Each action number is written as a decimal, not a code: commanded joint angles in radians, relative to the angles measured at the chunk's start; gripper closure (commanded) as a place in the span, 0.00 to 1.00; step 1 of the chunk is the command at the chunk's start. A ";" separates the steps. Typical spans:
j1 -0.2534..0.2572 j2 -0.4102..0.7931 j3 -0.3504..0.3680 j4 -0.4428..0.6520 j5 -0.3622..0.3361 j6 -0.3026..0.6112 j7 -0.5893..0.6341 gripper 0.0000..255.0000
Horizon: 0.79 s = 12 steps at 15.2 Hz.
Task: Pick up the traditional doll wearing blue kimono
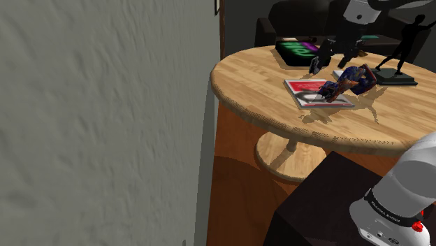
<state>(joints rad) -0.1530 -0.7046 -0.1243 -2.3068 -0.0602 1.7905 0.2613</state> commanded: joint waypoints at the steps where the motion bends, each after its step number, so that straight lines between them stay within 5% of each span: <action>1: -0.033 0.028 -0.022 0.011 -0.014 0.026 0.028 0.00; 12: -0.206 0.156 -0.148 0.030 -0.075 0.169 0.174 0.00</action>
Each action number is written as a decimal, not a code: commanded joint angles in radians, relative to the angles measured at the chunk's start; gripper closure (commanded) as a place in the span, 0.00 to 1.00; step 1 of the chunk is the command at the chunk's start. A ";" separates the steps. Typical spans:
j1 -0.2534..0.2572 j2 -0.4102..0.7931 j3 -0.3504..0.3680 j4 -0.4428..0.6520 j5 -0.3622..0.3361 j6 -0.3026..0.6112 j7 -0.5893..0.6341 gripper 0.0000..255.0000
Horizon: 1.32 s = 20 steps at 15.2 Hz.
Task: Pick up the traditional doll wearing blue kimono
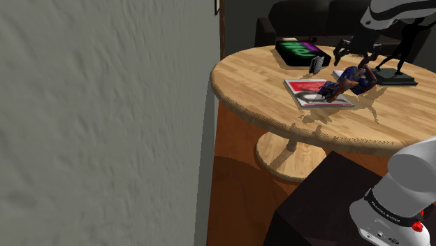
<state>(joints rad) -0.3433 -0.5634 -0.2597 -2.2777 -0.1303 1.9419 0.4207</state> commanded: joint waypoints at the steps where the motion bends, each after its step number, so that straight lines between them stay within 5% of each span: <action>1: -0.031 0.025 -0.024 0.002 -0.009 0.030 0.028 0.00; 11: -0.039 0.032 -0.038 -0.096 -0.019 0.135 0.033 0.00; 12: -0.039 0.031 -0.038 -0.096 -0.019 0.135 0.033 1.00; 20: -0.039 0.030 -0.038 -0.096 -0.019 0.133 0.033 1.00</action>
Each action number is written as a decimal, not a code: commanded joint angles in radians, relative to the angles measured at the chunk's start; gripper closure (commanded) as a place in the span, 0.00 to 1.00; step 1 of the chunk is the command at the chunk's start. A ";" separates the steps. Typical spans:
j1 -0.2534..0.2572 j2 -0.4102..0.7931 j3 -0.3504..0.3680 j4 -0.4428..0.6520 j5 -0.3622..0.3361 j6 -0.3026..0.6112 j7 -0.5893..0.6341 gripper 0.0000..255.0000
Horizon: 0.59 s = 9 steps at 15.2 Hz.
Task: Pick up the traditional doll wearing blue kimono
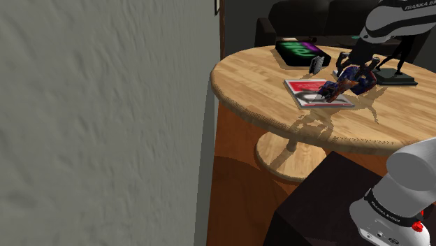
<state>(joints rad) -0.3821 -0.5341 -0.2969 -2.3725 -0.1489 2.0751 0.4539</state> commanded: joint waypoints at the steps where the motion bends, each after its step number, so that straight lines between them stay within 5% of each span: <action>1: 0.000 0.002 -0.001 -0.001 0.000 0.002 0.000 1.00; 9: 0.005 -0.002 0.011 0.103 0.009 -0.106 -0.002 1.00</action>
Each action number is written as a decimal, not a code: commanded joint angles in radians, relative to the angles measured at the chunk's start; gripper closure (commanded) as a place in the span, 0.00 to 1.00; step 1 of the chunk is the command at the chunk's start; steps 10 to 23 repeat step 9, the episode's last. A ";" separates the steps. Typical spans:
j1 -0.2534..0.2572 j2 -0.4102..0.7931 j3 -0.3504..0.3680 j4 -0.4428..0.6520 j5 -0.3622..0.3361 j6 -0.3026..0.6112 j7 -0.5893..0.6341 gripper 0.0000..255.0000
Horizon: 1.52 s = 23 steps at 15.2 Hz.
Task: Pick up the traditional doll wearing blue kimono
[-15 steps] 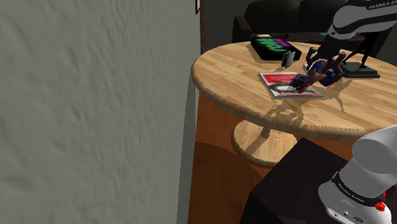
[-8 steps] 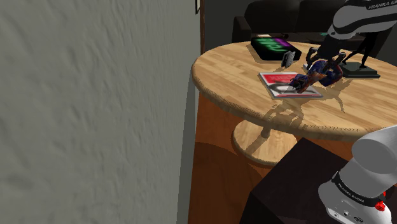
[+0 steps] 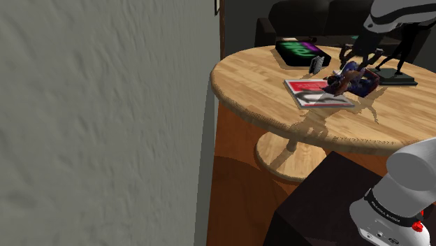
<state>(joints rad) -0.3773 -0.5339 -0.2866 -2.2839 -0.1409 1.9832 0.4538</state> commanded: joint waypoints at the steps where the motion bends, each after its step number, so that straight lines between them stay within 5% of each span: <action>1: 0.001 -0.001 0.002 0.028 0.002 -0.028 -0.002 1.00; 7: 0.005 0.006 0.009 0.115 0.009 -0.106 -0.004 1.00; 23: 0.005 0.007 0.009 0.117 0.009 -0.108 -0.004 1.00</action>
